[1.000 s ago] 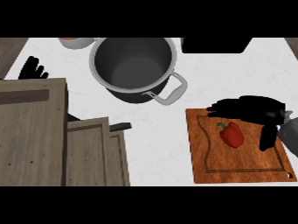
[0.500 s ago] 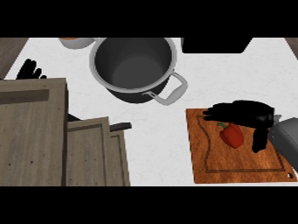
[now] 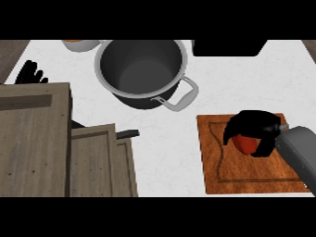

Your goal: Pick the bell pepper from the cutting board and place it in the pot

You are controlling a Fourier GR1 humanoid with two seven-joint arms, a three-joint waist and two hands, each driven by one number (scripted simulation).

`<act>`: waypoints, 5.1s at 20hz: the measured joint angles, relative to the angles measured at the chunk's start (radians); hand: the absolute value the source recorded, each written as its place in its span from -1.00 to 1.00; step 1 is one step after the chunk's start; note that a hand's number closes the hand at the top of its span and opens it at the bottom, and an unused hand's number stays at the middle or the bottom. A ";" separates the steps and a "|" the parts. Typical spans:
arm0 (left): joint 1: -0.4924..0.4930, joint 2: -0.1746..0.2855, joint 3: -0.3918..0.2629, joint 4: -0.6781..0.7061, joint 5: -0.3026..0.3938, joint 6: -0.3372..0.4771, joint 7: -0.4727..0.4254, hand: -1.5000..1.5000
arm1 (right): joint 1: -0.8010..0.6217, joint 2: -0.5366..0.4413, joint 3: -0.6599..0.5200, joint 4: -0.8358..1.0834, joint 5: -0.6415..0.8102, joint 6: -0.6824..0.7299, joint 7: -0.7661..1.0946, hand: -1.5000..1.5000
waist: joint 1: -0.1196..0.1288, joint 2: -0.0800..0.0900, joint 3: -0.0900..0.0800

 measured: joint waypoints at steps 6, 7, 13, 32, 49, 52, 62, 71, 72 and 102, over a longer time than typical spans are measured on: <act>-0.012 -0.016 0.009 0.034 -0.011 -0.009 -0.019 0.00 | 0.000 0.029 -0.024 0.038 0.059 -0.057 -0.063 1.00 | -0.001 -0.001 -0.002; -0.007 -0.023 0.007 0.041 -0.014 -0.010 -0.032 0.00 | -0.004 0.040 -0.027 0.051 0.070 -0.061 -0.066 1.00 | -0.001 -0.002 -0.003; 0.005 -0.017 0.013 0.038 -0.013 -0.015 -0.021 0.00 | 0.035 0.311 0.063 -0.103 0.123 0.049 0.231 1.00 | -0.011 -0.017 -0.023; -0.003 -0.024 0.007 0.043 -0.014 -0.021 -0.027 0.00 | 0.222 0.517 0.394 -0.772 -0.126 -0.275 1.209 1.00 | 0.011 -0.001 -0.014; -0.006 -0.022 0.022 0.020 -0.014 -0.033 -0.012 0.00 | -0.259 0.527 0.232 -0.686 -0.284 -0.626 1.589 1.00 | 0.015 0.007 -0.009; -0.012 -0.034 0.011 0.012 -0.024 -0.025 -0.003 0.00 | -0.318 0.530 0.180 -0.583 -0.365 -0.661 1.535 1.00 | 0.017 0.009 -0.008; -0.018 -0.029 0.015 0.011 -0.027 -0.032 0.001 0.00 | -0.430 0.500 0.117 -0.174 -0.347 -0.802 1.326 1.00 | 0.023 0.011 -0.006; -0.037 -0.032 0.001 0.033 -0.033 -0.039 -0.018 0.00 | -0.565 0.529 0.052 0.253 -0.321 -0.895 1.165 1.00 | 0.047 0.017 0.000; -0.044 -0.032 -0.008 0.038 -0.037 -0.037 -0.018 0.00 | -0.565 0.529 0.049 0.278 -0.340 -0.898 1.146 1.00 | 0.053 0.018 -0.001; -0.048 -0.011 -0.018 0.038 -0.003 -0.017 -0.009 0.00 | -0.542 0.430 -0.477 0.546 -1.045 -0.440 0.398 -1.00 | 0.049 0.024 -0.002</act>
